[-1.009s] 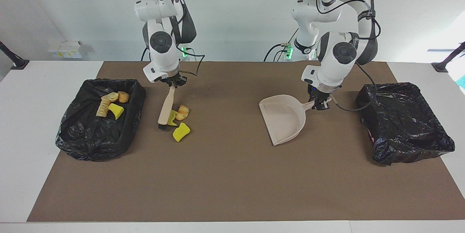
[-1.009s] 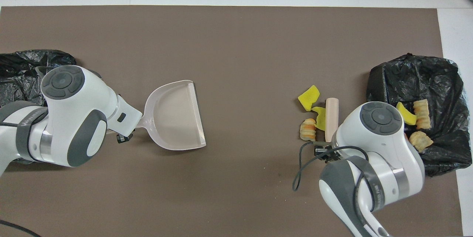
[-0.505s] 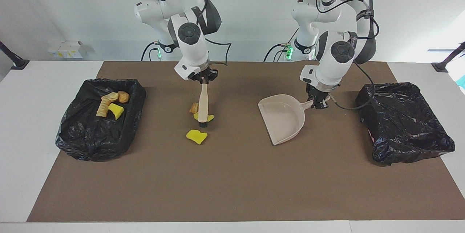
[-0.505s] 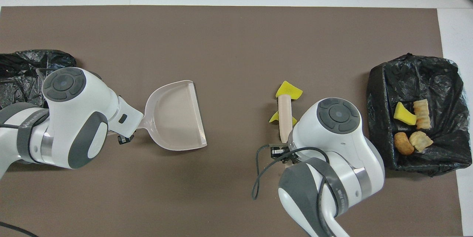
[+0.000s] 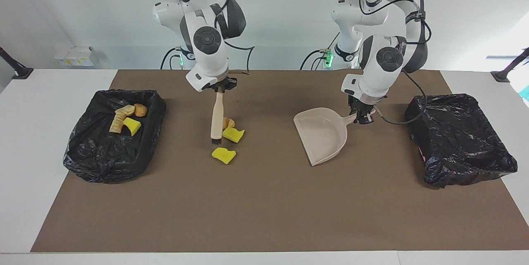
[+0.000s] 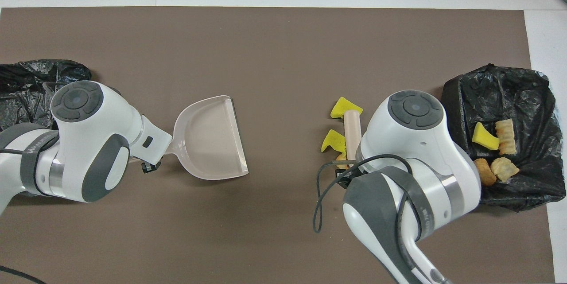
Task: Sweep and dump trash in bin
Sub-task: 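Sweep the bread and sponge pieces toward the dustpan with the right gripper's brush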
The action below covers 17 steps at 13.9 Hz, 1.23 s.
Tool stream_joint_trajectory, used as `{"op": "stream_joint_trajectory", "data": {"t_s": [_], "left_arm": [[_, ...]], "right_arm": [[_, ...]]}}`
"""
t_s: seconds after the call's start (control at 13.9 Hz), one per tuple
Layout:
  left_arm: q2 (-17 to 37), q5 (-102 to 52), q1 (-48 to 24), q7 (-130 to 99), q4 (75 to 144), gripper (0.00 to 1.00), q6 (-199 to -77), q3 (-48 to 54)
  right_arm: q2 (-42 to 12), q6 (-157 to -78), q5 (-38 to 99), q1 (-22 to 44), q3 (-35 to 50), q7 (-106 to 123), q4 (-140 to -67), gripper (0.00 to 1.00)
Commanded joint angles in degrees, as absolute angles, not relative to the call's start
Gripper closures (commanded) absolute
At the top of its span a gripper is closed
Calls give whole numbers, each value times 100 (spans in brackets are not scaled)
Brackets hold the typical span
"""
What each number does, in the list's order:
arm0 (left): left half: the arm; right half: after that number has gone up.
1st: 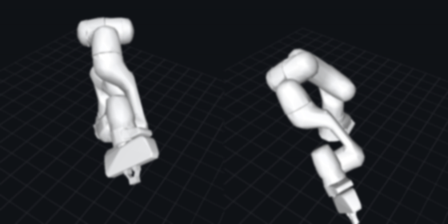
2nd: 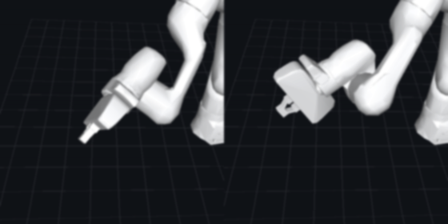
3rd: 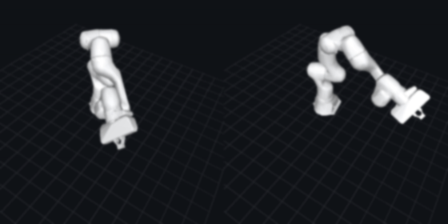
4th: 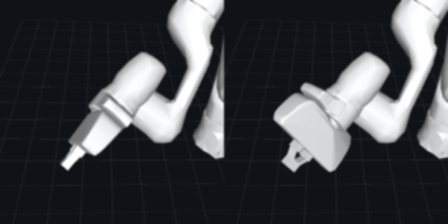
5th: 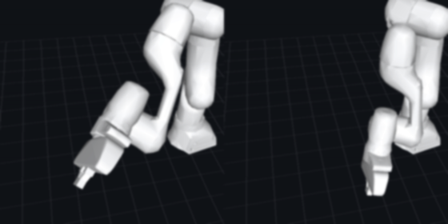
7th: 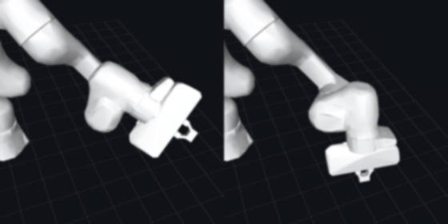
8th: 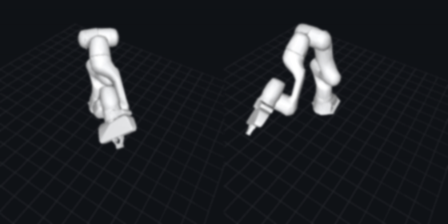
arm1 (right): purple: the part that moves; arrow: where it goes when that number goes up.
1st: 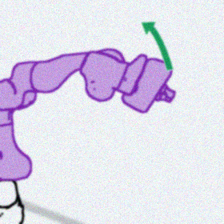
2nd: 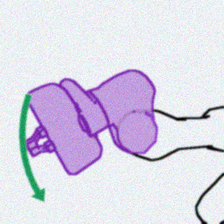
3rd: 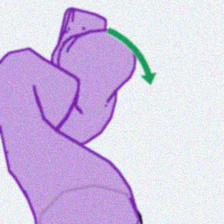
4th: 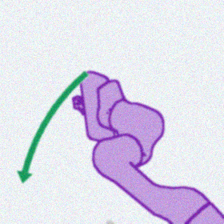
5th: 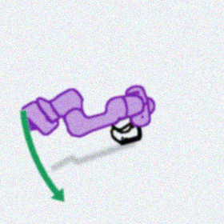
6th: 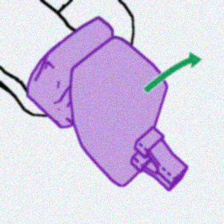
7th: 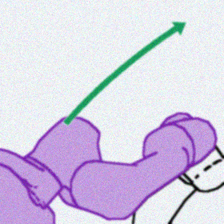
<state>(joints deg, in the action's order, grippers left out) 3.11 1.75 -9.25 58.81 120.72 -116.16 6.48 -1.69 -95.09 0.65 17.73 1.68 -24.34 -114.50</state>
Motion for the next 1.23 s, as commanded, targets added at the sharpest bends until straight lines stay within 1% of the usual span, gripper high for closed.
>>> {"op": "stream_joint_trajectory", "data": {"t_s": [0.0, 0.07, 0.29, 0.5, 0.72, 0.86, 1.08, 1.15], "left_arm": [[97, 149, -993, 5783, 12305, 100, -11777, 580], [97, 149, -1002, 5748, 12305, 100, -11777, 580], [97, 149, -1011, 5713, 12313, 100, -11786, 580], [88, 149, -1002, 5713, 12322, 100, -11786, 580], [88, 149, -993, 5722, 12322, 100, -11786, 580], [88, 149, -993, 5722, 12340, 100, -11786, 589], [26, -69, -1019, 5652, 12524, 100, -11830, 580], [9, -96, -1028, 5503, 12629, 100, -11943, 589]], "right_arm": [[210, -9902, -176, 1180, 228, -2049, -12161, 100], [263, -10097, -176, 1065, 237, -1830, -12347, 100], [176, -10764, -176, 1081, 246, -1723, -12646, 100], [-148, -11195, -89, 1379, 264, -1784, -12621, 100], [-500, -11241, 165, 1756, 281, -1819, -12315, 100], [-545, -11250, 465, 2003, 281, -1819, -12182, 100], [-720, -11276, 834, 2529, 281, -1977, -11980, 100], [-851, -11346, 1009, 2697, 290, -1978, -11832, 100]]}}
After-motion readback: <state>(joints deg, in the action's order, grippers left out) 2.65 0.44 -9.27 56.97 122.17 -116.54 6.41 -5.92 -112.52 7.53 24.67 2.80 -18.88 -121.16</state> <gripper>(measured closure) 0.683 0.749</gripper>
